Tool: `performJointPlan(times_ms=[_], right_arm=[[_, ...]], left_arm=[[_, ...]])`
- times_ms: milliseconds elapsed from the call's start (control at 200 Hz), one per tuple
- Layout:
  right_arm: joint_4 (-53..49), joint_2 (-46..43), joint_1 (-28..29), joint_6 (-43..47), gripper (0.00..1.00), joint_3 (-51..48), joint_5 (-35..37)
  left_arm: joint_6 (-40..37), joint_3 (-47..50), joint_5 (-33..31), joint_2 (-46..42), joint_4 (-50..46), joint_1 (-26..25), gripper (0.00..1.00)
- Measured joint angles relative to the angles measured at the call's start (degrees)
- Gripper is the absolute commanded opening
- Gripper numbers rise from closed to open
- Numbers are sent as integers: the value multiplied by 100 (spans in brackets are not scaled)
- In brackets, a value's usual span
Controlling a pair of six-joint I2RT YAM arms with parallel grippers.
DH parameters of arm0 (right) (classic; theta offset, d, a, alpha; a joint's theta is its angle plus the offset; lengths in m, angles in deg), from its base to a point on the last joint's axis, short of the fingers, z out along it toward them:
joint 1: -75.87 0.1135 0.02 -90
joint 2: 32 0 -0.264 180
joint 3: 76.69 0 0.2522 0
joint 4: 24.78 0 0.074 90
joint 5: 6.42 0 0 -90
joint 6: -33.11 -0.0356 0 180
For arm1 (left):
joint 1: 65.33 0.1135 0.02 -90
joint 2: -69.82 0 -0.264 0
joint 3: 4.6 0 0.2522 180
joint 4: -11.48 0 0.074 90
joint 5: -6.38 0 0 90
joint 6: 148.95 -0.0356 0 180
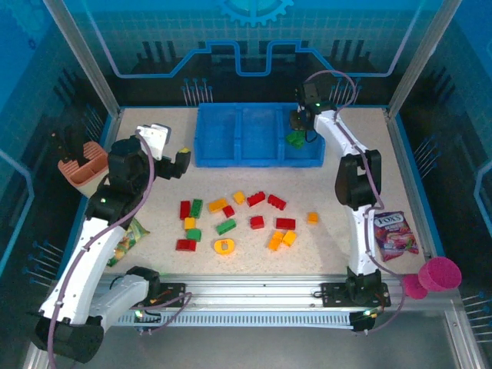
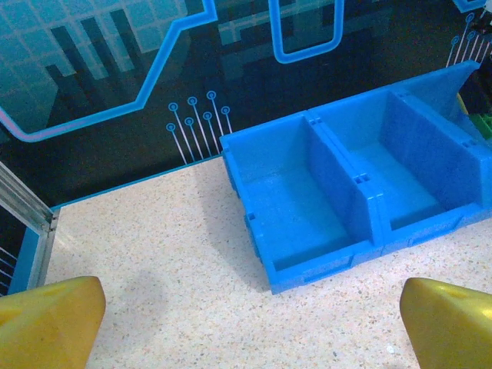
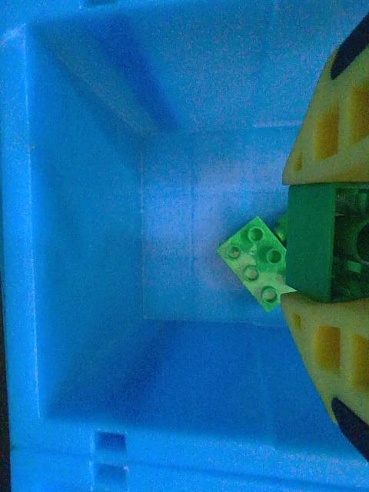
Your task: Sort the legos into containers by color
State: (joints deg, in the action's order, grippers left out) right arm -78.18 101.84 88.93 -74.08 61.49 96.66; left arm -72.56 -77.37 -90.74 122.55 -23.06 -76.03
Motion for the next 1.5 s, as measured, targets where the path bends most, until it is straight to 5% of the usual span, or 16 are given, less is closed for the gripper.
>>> performJointPlan(times_ms=[225, 966, 1501], right_arm=[[61, -168, -11, 131, 51, -267, -55], [411, -4916, 431, -935, 67, -6526, -293], [503, -5056, 872, -1825, 64, -7643, -304]], left_arm=[[-7, -26, -15, 101, -46, 0, 99], [149, -11, 127, 125, -33, -55, 99], [317, 35, 297, 120, -31, -72, 99]])
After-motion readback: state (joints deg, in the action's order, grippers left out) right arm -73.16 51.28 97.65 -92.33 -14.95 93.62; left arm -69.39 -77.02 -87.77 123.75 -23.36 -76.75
